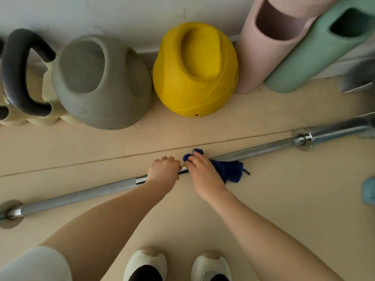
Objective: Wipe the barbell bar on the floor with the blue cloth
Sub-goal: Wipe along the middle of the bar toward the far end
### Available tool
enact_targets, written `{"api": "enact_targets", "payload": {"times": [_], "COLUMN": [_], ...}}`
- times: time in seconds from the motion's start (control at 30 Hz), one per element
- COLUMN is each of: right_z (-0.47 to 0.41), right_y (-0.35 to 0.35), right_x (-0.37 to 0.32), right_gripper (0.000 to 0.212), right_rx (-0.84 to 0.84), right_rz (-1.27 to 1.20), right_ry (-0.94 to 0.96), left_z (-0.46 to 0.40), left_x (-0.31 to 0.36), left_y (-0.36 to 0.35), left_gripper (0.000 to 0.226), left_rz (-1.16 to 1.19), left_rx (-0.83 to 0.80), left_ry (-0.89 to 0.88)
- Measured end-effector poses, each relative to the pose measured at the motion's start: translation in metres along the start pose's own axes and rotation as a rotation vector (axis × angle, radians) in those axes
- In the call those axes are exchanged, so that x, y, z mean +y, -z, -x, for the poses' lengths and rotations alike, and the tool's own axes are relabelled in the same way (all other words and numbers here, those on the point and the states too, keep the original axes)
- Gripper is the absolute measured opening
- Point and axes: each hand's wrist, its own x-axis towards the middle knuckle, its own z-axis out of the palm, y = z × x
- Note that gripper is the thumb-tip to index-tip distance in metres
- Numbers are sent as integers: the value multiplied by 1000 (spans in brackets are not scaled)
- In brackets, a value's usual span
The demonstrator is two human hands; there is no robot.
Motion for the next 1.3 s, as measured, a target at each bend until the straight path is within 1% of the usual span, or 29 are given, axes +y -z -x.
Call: {"api": "enact_targets", "payload": {"times": [0.07, 0.1, 0.17, 0.23, 0.33, 0.4, 0.43, 0.5, 0.57, 0.63, 0.67, 0.77, 0.83, 0.87, 0.9, 0.93, 1.0, 1.03, 1.07, 1.1, 1.13, 1.17, 1.2, 1.3], "right_z": [3, 4, 8, 13, 23, 25, 24, 17, 14, 14, 14, 18, 28, 36, 44, 52, 63, 65, 67, 70, 71, 73, 75, 65], "right_y": [1, 2, 7, 16, 25, 30, 31, 29, 17, 5, 2, 0, 5, 11, 15, 24, 30, 31, 30, 29, 28, 26, 27, 27], "right_x": [6, 17, 45, 71, 107, 116, 112, 87, 50, 15, 1, -17, -15, -16, -16, -18, -13, -4, 8, 17, 25, 28, 26, 10], "right_gripper": [46, 45, 47, 44, 36, 35, 36, 39, 40, 48, 52, 60, 63, 62, 59, 53, 38, 32, 30, 33, 37, 38, 37, 33], "right_rx": [12, 32, 48, 21, 91, 111, 118, 102, 109, 107, 79, -41, -56, 6, 112, 266, 526, 622, 696, 746, 737, 699, 634, 440], "right_rz": [95, 147, 227, 250, 323, 341, 306, 179, 108, 10, -25, -156, -270, -325, -400, -520, -778, -881, -992, -1152, -1321, -1431, -1481, -1512], "right_ry": [51, 44, -58, -176, -356, -485, -503, -441, -302, -262, -253, -153, -134, -172, -260, -378, -743, -946, -1151, -1329, -1439, -1467, -1460, -1396], "left_z": [2, 2, 3, 2, 0, 0, 1, 0, 0, 0, -1, -1, -1, -1, 0, 1, 3, 3, 3, 3, 2, 1, 0, -7], "left_x": [0, 0, -1, -4, -5, -5, -4, -5, -6, -6, -6, -7, -7, -7, -7, -6, -5, -4, -4, -4, -4, -3, -3, 0], "left_y": [-3, -5, -6, -7, -6, -6, -6, -6, -5, -5, -6, -6, -5, -5, -5, -6, -6, -6, -4, -2, 0, 2, 2, 2], "left_gripper": [29, 30, 29, 29, 28, 28, 28, 28, 28, 29, 29, 29, 29, 30, 29, 29, 28, 29, 32, 37, 40, 43, 46, 47], "left_rz": [-24, -25, -16, -7, 12, 19, 20, 17, 14, 15, 16, 17, 28, 38, 48, 57, 83, 100, 121, 149, 178, 202, 217, 235], "left_rx": [16, 21, 28, 33, 33, 33, 34, 36, 31, 28, 29, 38, 38, 33, 27, 20, 20, 29, 36, 39, 38, 34, 31, 59], "left_ry": [-21, -25, -34, -45, -52, -53, -56, -68, -76, -72, -70, -77, -86, -86, -81, -73, -60, -60, -64, -72, -85, -108, -139, -240]}}
